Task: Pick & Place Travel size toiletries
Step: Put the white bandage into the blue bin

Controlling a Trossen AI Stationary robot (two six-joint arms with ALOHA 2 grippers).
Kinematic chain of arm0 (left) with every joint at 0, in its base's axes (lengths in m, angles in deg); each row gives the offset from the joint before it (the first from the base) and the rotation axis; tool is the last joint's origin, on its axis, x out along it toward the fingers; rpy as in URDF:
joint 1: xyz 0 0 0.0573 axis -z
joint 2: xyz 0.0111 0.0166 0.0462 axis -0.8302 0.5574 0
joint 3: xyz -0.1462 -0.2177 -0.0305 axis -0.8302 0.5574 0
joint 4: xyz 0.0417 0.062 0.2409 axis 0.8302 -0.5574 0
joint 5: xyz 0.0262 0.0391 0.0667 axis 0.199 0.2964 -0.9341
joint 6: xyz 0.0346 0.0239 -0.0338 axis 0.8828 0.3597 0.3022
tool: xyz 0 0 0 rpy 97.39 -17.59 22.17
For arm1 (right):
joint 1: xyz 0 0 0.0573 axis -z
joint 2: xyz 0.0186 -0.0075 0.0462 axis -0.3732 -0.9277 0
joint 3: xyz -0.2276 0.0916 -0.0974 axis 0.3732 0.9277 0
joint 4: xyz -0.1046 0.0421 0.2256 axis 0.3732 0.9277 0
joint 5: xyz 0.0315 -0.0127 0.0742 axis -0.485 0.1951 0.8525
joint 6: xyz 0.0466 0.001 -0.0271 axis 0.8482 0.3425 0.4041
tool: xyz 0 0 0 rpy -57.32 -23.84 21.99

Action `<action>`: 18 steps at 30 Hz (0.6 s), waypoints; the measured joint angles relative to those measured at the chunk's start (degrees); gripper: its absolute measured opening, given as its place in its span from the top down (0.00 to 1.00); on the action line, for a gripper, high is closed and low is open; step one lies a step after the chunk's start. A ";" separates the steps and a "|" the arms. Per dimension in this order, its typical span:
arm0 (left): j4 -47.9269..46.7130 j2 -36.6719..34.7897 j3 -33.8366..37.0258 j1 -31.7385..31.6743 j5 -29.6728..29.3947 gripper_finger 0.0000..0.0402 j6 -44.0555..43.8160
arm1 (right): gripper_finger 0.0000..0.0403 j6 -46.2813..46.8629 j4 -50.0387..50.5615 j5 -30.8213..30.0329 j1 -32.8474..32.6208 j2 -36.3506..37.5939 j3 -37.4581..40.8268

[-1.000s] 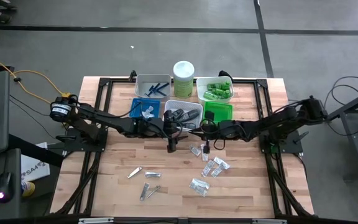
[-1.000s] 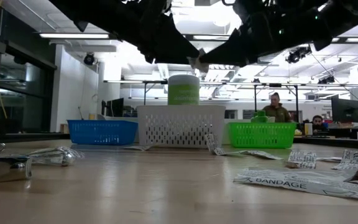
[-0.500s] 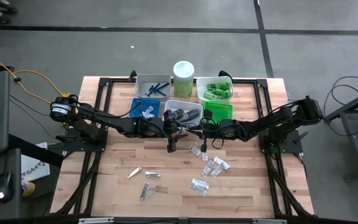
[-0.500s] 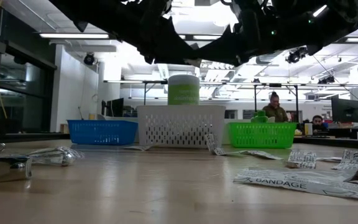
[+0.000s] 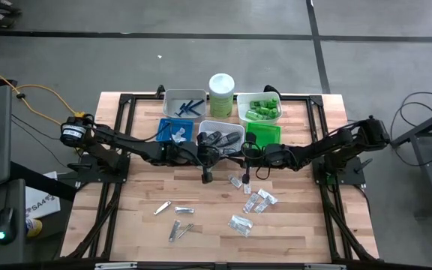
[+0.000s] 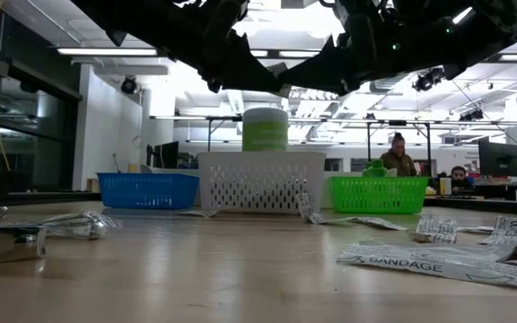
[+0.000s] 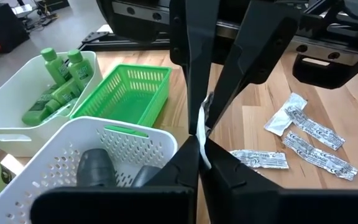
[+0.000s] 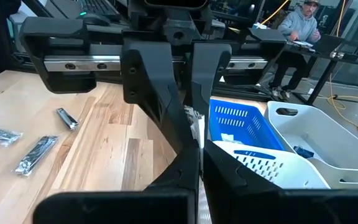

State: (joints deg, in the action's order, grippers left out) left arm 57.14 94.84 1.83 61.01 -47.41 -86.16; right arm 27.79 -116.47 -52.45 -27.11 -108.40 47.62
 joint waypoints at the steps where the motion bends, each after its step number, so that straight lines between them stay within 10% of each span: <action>1: -0.14 0.00 -0.02 0.00 0.02 0.99 0.02 | 0.99 0.01 0.00 0.02 0.00 0.00 0.00; 18: -20.12 -4.53 -0.07 -0.02 -20.06 1.00 -3.35 | 0.44 5.29 3.89 -8.02 -0.03 1.79 0.04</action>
State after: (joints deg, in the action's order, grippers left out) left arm 37.02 90.30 1.76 60.98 -67.47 -89.51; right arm 33.07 -112.57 -60.47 -27.13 -106.60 47.66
